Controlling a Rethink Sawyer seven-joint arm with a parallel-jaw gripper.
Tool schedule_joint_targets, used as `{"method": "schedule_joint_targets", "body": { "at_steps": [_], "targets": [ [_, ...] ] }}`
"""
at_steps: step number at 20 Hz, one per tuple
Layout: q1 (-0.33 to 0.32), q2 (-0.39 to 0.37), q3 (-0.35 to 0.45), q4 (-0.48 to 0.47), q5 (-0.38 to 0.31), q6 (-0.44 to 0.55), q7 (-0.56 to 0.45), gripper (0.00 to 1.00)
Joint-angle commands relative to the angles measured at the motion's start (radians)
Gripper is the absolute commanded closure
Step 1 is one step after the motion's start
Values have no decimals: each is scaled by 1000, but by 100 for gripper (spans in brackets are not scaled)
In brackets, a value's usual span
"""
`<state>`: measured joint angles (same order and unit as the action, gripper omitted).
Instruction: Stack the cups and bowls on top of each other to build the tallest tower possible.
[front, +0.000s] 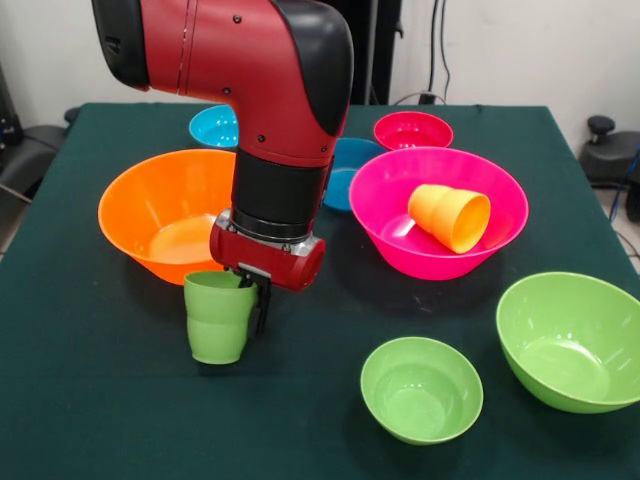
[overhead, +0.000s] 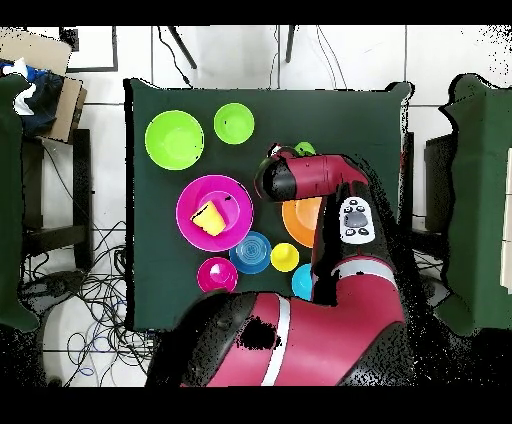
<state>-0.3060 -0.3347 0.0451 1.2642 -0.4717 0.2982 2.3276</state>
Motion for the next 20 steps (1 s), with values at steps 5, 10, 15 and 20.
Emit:
{"method": "schedule_joint_targets", "body": {
  "at_steps": [5, 10, 15, 20],
  "targets": [
    [18, -36, 65, 40, -58, 61, -122, 100],
    [13, -122, 66, 125, -41, 113, -140, 100],
    [-7, -218, 84, 221, -16, 186, -173, 100],
    [-16, -252, 91, 258, -18, 206, -175, 100]
  ]
}}
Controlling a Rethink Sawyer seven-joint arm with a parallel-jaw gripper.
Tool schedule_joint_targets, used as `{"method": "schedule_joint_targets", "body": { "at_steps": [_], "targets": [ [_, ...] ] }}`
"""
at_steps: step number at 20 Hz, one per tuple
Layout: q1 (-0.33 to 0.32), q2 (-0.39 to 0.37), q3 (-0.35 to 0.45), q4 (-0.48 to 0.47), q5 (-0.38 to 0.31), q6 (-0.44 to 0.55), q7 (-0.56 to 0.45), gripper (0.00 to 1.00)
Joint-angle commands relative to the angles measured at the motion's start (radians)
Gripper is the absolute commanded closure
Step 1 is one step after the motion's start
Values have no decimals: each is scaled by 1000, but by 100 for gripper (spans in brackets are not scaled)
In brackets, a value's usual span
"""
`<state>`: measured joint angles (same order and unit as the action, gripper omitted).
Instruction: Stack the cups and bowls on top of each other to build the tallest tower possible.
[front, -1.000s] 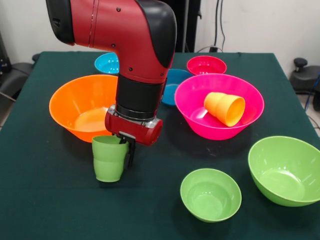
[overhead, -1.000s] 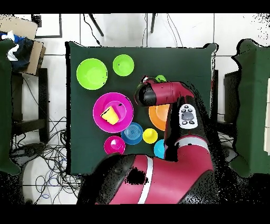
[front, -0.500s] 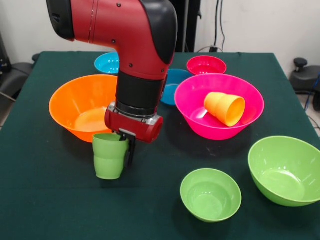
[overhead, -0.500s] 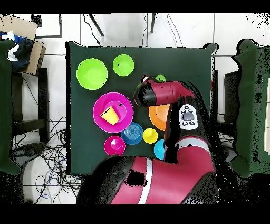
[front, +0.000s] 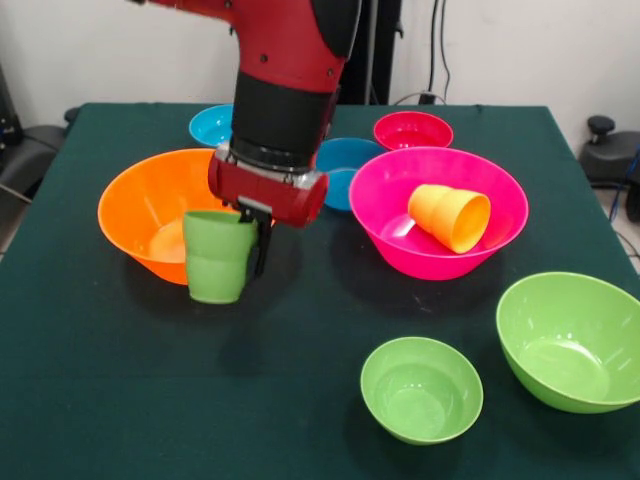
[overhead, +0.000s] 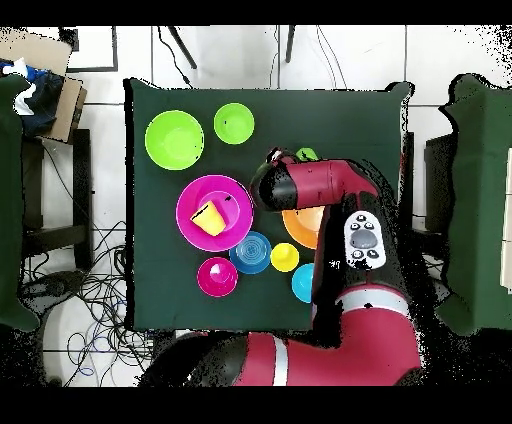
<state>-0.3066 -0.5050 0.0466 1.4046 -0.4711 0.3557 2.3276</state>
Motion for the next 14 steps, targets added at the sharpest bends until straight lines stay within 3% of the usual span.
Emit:
{"method": "schedule_joint_targets", "body": {
  "at_steps": [1, 14],
  "targets": [
    [-17, -79, 91, 116, -22, 147, -173, 100],
    [-18, -76, 89, 127, -47, 122, -144, 100]
  ]
}}
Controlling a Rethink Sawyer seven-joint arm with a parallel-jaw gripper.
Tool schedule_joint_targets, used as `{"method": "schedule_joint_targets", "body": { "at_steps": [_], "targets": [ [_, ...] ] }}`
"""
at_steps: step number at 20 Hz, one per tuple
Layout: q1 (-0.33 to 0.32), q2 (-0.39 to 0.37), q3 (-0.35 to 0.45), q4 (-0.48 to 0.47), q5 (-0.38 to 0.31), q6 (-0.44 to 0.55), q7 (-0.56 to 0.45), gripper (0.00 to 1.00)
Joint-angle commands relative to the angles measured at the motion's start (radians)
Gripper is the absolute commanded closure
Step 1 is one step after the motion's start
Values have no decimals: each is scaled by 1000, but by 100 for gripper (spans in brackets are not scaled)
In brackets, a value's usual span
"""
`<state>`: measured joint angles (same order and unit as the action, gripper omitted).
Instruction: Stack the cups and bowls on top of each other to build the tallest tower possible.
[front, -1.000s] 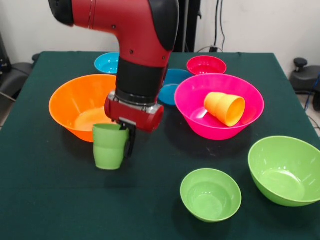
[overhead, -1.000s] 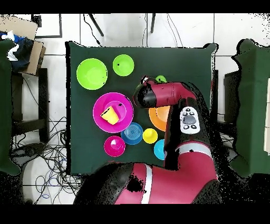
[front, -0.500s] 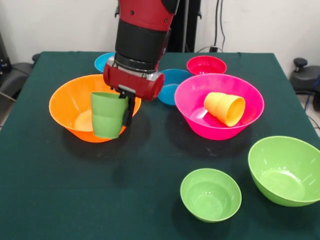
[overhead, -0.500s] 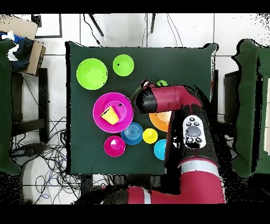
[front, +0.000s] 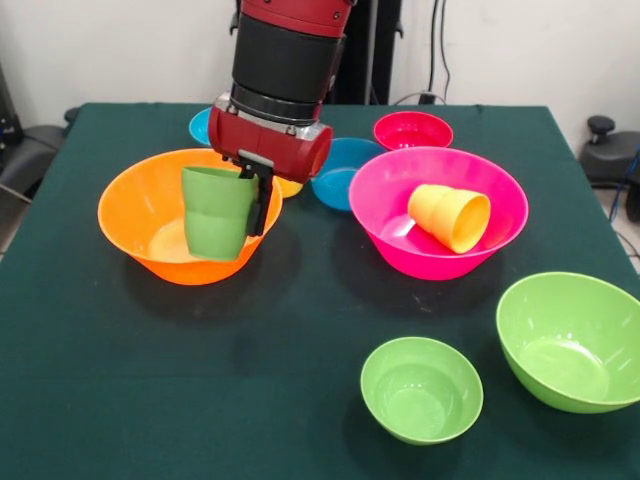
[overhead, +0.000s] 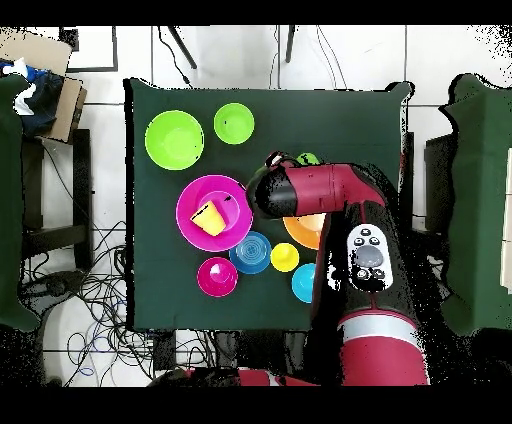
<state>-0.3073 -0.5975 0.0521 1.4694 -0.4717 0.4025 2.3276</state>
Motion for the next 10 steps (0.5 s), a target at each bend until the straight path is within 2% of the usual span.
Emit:
{"method": "schedule_joint_targets", "body": {
  "at_steps": [1, 5, 10],
  "targets": [
    [-20, 17, 85, 63, -48, 73, -145, 100],
    [-32, 14, 89, 81, -53, 58, -149, 100],
    [-62, -27, 99, 148, -51, 57, -163, 100]
  ]
}}
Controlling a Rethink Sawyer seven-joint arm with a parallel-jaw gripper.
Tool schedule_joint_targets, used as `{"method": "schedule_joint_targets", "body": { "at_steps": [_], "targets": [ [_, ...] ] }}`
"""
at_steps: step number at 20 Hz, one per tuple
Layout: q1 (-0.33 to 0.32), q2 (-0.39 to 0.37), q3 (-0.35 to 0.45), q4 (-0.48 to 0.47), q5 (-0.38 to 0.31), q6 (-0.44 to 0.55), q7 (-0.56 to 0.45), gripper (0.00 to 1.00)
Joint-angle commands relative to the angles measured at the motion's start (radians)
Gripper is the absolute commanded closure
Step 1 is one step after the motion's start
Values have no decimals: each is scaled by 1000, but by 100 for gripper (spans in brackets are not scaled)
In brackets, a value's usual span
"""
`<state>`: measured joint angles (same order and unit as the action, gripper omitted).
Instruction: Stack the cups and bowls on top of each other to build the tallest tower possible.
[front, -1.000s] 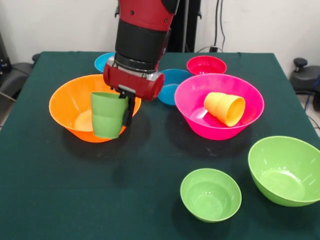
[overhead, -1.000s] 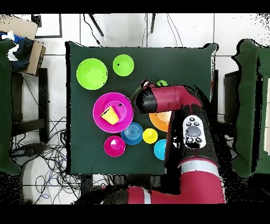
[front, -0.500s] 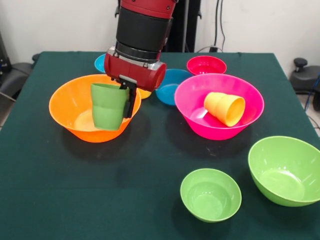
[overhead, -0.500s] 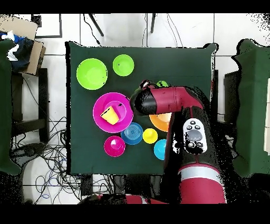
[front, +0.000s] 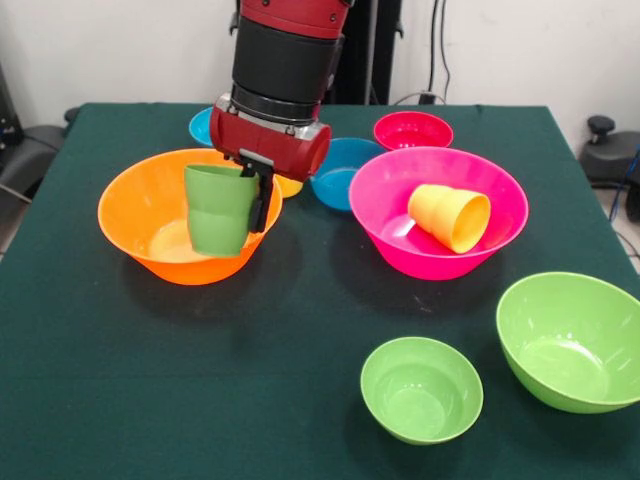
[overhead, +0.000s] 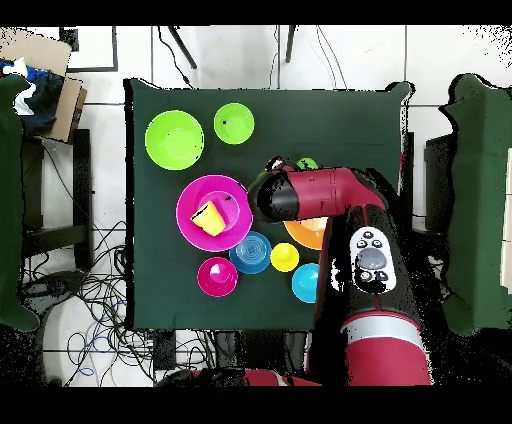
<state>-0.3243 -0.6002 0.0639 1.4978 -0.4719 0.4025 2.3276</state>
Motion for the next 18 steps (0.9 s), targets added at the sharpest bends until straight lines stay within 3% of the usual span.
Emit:
{"method": "schedule_joint_targets", "body": {
  "at_steps": [1, 9, 18],
  "targets": [
    [-46, -36, 84, 135, -54, 53, -159, 100],
    [-63, -99, 84, 231, -61, 34, -137, 100],
    [-44, -69, 74, 212, -74, 7, -100, 100]
  ]
}}
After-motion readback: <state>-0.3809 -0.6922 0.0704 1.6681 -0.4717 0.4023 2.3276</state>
